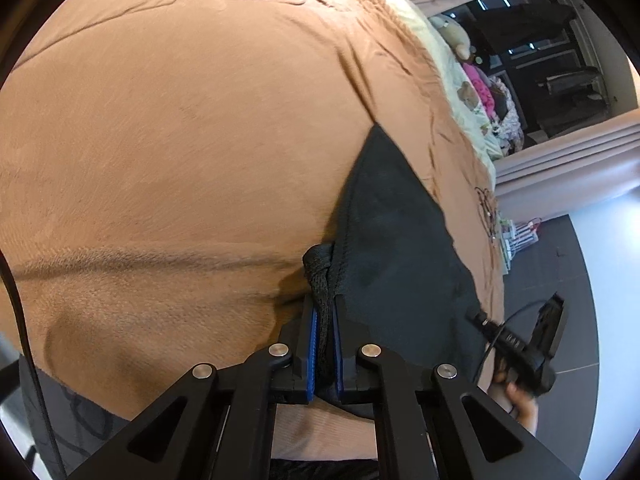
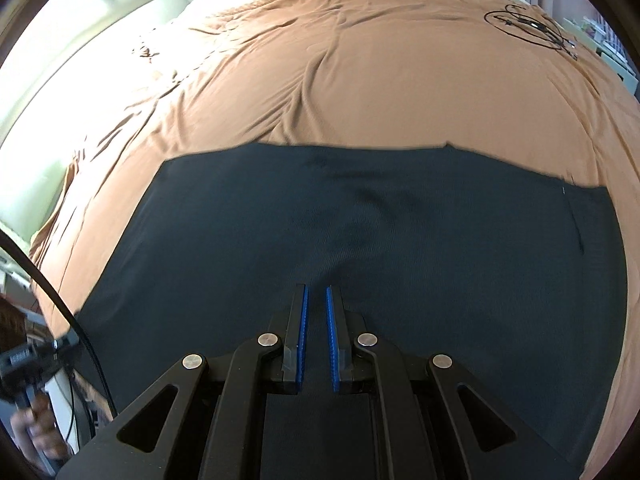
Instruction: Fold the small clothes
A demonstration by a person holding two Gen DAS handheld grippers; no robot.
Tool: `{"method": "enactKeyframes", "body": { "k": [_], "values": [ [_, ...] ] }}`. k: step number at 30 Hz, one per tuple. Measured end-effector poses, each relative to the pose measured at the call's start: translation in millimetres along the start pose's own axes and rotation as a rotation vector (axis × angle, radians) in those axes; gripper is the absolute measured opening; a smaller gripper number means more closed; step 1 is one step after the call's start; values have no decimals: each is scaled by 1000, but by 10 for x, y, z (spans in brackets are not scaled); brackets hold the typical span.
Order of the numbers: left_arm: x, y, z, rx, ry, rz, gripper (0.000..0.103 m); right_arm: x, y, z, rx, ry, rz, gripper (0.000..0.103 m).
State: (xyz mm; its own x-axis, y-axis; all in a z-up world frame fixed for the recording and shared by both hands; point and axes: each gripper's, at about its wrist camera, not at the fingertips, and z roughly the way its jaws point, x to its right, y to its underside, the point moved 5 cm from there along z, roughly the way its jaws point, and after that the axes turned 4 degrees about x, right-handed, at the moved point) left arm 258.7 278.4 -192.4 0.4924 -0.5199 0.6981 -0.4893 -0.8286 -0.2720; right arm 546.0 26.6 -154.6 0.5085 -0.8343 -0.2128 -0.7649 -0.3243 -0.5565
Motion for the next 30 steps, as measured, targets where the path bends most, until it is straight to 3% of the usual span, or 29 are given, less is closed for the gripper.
{"method": "enactKeyframes", "body": {
  "k": [14,30],
  "values": [
    [851,-189,-125,-16,171,148,6,31,819,-497,21,-86,102,6],
    [2090,-100,-32,-28,239,342,6,-122,1313,-478,-5,-259,137,6]
  ]
}}
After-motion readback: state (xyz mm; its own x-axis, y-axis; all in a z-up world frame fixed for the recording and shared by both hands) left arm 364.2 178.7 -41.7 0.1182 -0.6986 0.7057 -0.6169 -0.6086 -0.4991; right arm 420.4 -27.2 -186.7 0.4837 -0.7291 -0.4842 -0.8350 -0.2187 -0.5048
